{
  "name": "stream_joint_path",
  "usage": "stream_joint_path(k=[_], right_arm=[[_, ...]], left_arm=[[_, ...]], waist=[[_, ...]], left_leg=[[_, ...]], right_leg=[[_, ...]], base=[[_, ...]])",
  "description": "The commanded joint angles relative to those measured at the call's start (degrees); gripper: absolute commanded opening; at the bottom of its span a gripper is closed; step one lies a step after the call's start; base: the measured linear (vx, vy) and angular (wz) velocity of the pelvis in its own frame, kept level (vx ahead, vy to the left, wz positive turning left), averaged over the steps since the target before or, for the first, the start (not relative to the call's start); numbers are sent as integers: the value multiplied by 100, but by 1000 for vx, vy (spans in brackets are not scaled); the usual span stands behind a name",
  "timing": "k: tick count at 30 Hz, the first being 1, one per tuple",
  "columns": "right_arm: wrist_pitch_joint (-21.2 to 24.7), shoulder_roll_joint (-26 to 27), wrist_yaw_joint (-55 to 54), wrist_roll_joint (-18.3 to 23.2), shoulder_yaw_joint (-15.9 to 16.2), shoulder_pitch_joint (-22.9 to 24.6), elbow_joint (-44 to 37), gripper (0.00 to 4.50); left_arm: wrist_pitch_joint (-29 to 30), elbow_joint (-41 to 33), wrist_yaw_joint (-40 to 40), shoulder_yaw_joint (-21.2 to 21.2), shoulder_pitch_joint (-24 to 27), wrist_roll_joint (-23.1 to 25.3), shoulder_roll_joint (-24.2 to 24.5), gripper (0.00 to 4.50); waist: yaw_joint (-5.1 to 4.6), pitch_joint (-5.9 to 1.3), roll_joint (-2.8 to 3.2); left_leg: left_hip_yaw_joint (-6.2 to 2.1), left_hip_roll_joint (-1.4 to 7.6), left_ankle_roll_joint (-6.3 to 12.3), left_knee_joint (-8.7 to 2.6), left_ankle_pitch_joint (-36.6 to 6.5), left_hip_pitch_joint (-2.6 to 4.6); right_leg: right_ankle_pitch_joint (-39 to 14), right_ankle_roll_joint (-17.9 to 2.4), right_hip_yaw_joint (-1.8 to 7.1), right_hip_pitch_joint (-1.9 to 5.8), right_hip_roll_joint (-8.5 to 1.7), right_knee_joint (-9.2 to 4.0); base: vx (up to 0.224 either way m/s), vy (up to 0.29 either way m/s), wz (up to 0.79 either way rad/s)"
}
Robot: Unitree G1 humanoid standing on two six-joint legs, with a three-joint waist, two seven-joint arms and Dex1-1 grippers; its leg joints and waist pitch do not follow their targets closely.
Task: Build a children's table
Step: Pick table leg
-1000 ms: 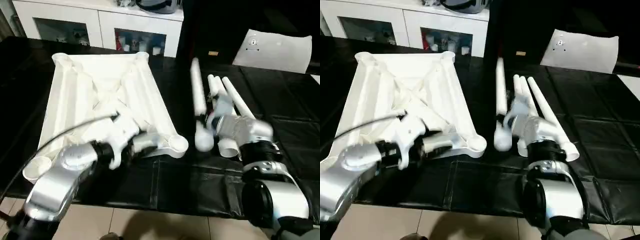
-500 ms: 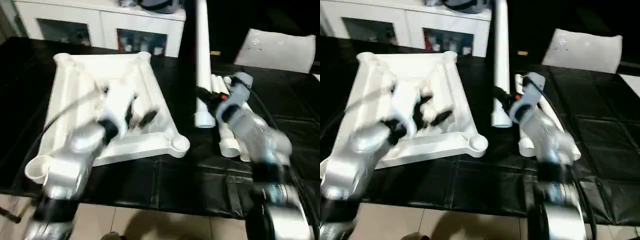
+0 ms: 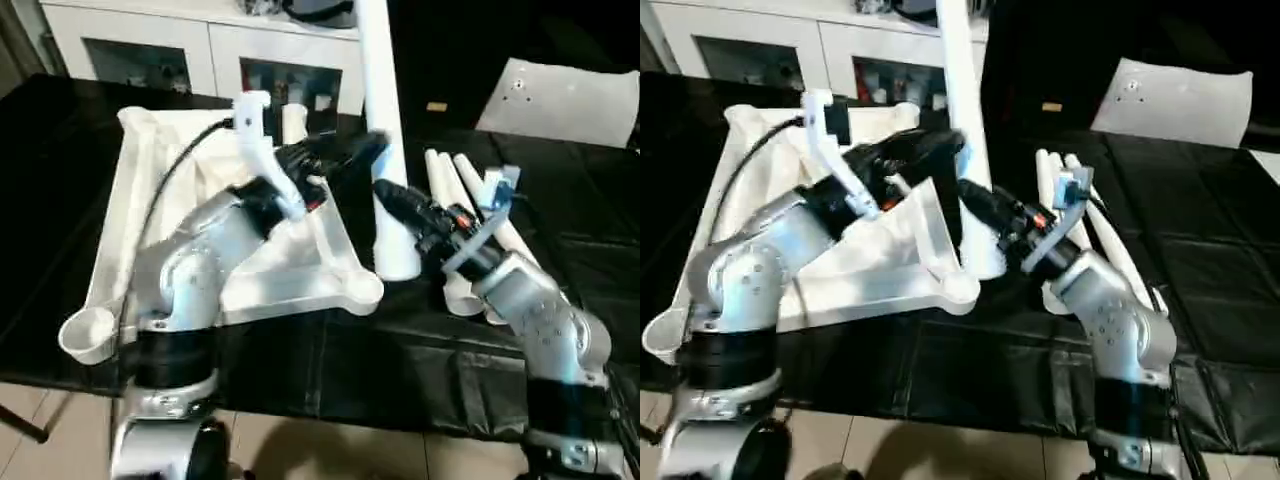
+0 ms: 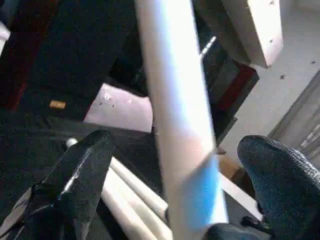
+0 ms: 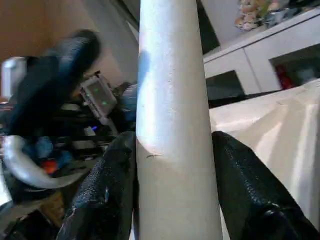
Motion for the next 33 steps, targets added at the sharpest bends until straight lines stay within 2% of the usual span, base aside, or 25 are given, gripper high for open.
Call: stream_joint_path(k=[1,3,4,8,10,13,16,18,19,21,23,27,30,33], right_arm=[[-133,-44,75,39,92,9,-206,186],[-164,-56,78,4,129,17,-216,186],[-181,-73,134,-29,207,29,-258,186],[-269,-93,187,-168,424,30,-362,186],[-342,-104,161,-264,525,23,-392,186],[-524,-102,103,-485,688,-16,-389,186],[-709,-96,-6,-688,814,-70,-354,186],[-828,-78,-89,-801,859,-108,-320,186],[-907,-69,-146,-889,891,-135,-297,186],[-1036,-90,-225,-1062,975,-165,-265,186],[-1200,-131,-281,-1287,1105,-192,-245,186],[-1260,-123,-386,-1403,1157,-218,-225,186],[-1354,-148,-403,-1523,1264,-213,-189,186],[-1458,-162,-404,-1650,1378,-199,-165,186]], left_arm=[[92,63,49,37,-48,-164,-41,450],[126,64,43,69,-59,-215,-65,450],[122,48,25,102,-66,-289,-111,422],[59,45,34,111,-57,-321,-137,415],[37,52,49,103,-60,-342,-137,384],[-65,92,135,130,-86,-333,-166,374],[-97,146,281,206,-128,-350,-220,331],[-113,179,354,247,-158,-360,-249,331],[-145,195,380,230,-171,-315,-247,331],[-159,205,428,226,-183,-303,-267,292],[-187,205,468,204,-190,-313,-284,288],[-350,187,449,144,-184,-247,-299,252],[-495,161,479,70,-163,-168,-348,245],[-575,149,593,-4,-133,-82,-401,211]], waist=[[22,-388,49],[20,-379,58],[20,-382,60],[21,-380,64],[25,-385,61],[20,-379,47],[13,-374,70],[15,-378,55],[14,-375,53],[12,-375,54],[9,-371,60],[4,-377,63],[6,-374,48],[2,-375,54]], left_leg=[[-37,211,148,-354,-655,99],[-41,220,127,-364,-699,101],[-43,223,115,-363,-693,101],[-48,229,114,-370,-655,96],[-51,233,126,-370,-599,96],[-46,230,117,-371,-632,94],[-48,233,87,-374,-675,99],[-48,232,85,-372,-658,95],[-50,231,73,-377,-672,96],[-48,228,76,-376,-674,97],[-49,232,64,-377,-670,97],[-49,228,87,-373,-642,98],[-50,237,121,-374,-657,94],[-48,240,115,-370,-664,98]], right_leg=[[-43,-1336,153,268,-320,-491],[-137,-1326,152,261,-324,-499],[-136,-1329,151,263,-327,-494],[-3,-1321,152,268,-326,-492],[77,-1300,152,271,-334,-484],[48,-1303,155,267,-331,-487],[27,-1285,157,261,-329,-492],[78,-1288,160,270,-332,-488],[43,-1276,156,266,-330,-491],[46,-1258,160,266,-328,-491],[76,-1250,158,263,-330,-489],[184,-1253,162,271,-324,-483],[211,-1248,162,276,-331,-481],[188,-1239,166,274,-333,-483]], base=[[0,0,0],[0,0,0],[0,0,0],[0,0,0],[0,0,0],[0,0,0],[0,0,0],[0,0,0],[0,0,0],[0,0,0],[0,0,0],[0,0,0],[0,0,0],[0,0,0]])
